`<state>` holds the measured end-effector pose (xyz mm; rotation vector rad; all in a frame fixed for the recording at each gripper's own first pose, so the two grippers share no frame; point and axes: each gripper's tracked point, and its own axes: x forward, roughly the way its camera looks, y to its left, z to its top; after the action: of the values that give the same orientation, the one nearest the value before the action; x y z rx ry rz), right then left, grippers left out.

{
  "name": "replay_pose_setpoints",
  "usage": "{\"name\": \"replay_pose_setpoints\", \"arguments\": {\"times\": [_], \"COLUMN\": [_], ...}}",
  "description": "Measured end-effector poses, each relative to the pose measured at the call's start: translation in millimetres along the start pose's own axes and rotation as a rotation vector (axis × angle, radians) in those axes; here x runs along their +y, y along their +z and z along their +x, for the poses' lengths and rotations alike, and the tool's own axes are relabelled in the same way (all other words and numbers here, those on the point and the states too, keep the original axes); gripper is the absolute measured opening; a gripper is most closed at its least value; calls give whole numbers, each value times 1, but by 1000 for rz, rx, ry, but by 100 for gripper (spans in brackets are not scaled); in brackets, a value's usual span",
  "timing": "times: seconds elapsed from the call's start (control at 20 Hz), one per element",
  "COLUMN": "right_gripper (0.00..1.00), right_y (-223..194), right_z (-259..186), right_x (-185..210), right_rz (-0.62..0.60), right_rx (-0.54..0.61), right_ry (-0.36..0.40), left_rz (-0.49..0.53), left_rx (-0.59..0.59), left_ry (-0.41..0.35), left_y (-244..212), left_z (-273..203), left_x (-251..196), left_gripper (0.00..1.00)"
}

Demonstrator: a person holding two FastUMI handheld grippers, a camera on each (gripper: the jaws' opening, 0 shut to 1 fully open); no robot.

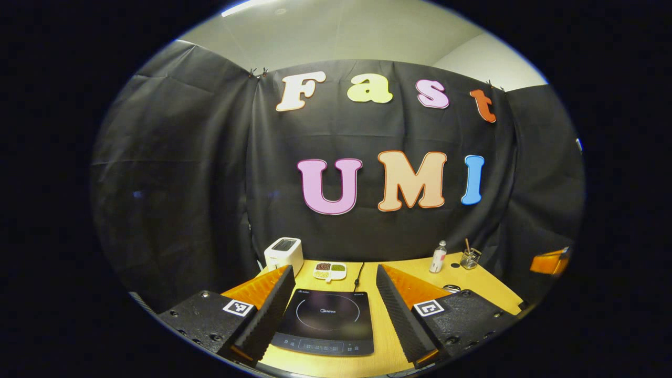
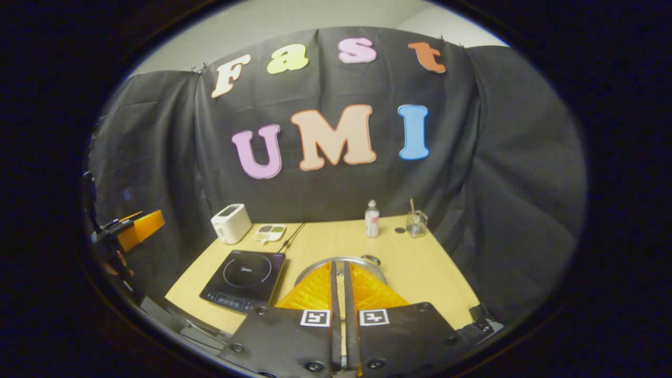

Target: First push the handle of the pot to place it horizontally, then grasp the pot with both hands and set it on the induction cooktop.

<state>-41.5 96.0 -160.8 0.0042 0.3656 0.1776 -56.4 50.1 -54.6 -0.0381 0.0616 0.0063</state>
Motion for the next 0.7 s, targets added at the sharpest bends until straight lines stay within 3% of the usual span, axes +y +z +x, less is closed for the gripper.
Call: {"name": "replay_pose_setpoints", "arguments": {"times": [0.15, 0.3, 0.35, 0.6, 0.65, 0.7], "right_gripper": [0, 0, 6, 6, 0, 0], "right_y": [-42, -80, -90, -142, -152, -161], "right_z": [16, 30, 36, 62, 68, 73], "right_x": [11, 17, 20, 37, 40, 41], "right_rz": [0, -10, -17, -40, -40, -43], "right_rx": [122, 241, 274, 433, 457, 486], "right_ry": [17, 17, 18, 44, 50, 50], "left_rz": [-6, -16, -19, -17, -18, -18], "left_rx": [19, 30, 36, 55, 58, 64], "left_ry": [5, 18, 23, 54, 58, 63], "left_y": [-9, -15, -17, -27, -30, -32], "left_z": [4, 7, 8, 11, 12, 13], "left_x": [6, 15, 20, 39, 42, 46], "left_gripper": [95, 91, 92, 95, 95, 95]}}
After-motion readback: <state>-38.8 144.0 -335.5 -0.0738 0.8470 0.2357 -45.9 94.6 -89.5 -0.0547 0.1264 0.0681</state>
